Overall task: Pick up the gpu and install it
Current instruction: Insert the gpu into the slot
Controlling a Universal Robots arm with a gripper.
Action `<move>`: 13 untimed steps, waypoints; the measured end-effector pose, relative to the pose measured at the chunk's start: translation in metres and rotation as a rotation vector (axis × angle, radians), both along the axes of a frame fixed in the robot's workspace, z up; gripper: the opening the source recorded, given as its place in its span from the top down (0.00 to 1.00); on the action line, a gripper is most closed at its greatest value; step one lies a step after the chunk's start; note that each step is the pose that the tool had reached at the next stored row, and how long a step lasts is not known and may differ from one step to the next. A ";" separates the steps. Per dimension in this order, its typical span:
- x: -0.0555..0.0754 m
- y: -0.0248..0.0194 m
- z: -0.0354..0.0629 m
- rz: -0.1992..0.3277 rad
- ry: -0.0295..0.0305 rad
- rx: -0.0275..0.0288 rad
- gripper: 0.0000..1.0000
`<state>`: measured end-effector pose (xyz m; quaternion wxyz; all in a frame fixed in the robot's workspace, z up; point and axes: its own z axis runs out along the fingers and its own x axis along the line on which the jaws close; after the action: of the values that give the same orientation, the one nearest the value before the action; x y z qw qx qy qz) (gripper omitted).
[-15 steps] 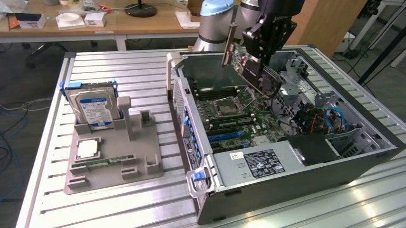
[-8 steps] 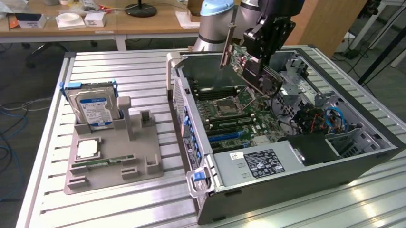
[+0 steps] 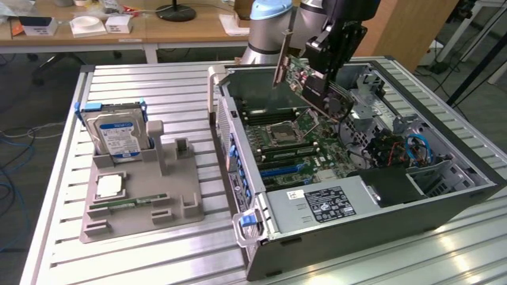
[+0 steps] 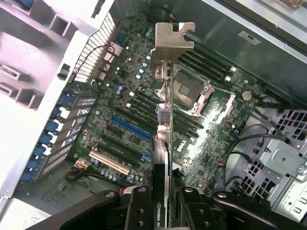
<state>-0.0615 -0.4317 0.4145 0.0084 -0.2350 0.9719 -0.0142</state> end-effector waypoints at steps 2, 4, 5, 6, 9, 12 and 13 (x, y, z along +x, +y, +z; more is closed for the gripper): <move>0.000 0.0000 -0.0002 0.015 0.0000 0.0000 0.74; 0.000 0.0000 -0.0003 0.030 0.0000 0.0000 0.74; 0.000 0.0000 -0.0004 0.037 -0.0001 0.0000 0.74; 0.000 0.0000 -0.0005 0.045 0.0000 0.0000 0.74; 0.000 0.0000 -0.0007 0.067 0.0000 0.0000 0.74; 0.000 0.0000 -0.0010 0.089 0.0000 0.0000 0.74; 0.000 0.0000 -0.0011 0.096 -0.0001 0.0000 0.74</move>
<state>-0.0615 -0.4317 0.4134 0.0091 -0.2815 0.9594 -0.0138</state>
